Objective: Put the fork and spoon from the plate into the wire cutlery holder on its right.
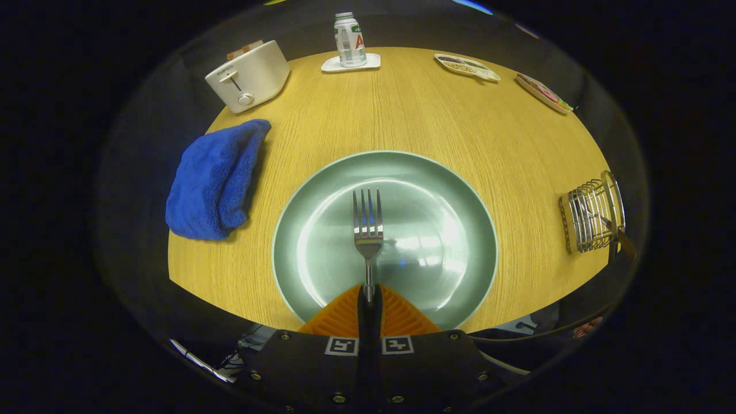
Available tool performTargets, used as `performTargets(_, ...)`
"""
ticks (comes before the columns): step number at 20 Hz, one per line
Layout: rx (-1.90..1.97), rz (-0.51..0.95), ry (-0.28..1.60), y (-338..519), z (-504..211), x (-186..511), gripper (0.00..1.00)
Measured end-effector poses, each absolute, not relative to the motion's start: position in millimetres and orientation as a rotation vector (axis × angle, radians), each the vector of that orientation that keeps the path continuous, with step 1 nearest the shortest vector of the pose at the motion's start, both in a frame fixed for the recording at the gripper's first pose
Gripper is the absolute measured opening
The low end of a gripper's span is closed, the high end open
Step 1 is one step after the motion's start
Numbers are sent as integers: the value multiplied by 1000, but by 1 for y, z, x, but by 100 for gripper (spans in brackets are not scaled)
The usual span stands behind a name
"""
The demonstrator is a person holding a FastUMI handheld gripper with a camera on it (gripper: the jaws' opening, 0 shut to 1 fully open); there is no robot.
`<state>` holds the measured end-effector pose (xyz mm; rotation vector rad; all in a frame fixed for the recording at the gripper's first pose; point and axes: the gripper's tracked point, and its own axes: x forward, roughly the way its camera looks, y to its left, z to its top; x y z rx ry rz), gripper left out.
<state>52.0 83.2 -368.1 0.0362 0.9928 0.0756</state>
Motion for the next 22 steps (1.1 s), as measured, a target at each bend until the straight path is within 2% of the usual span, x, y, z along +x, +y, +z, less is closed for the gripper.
performTargets(11, 89, -48, 858, 28, -292, 81, 1)
performTargets(22, 215, -334, 805, -87, -243, 79, 1)
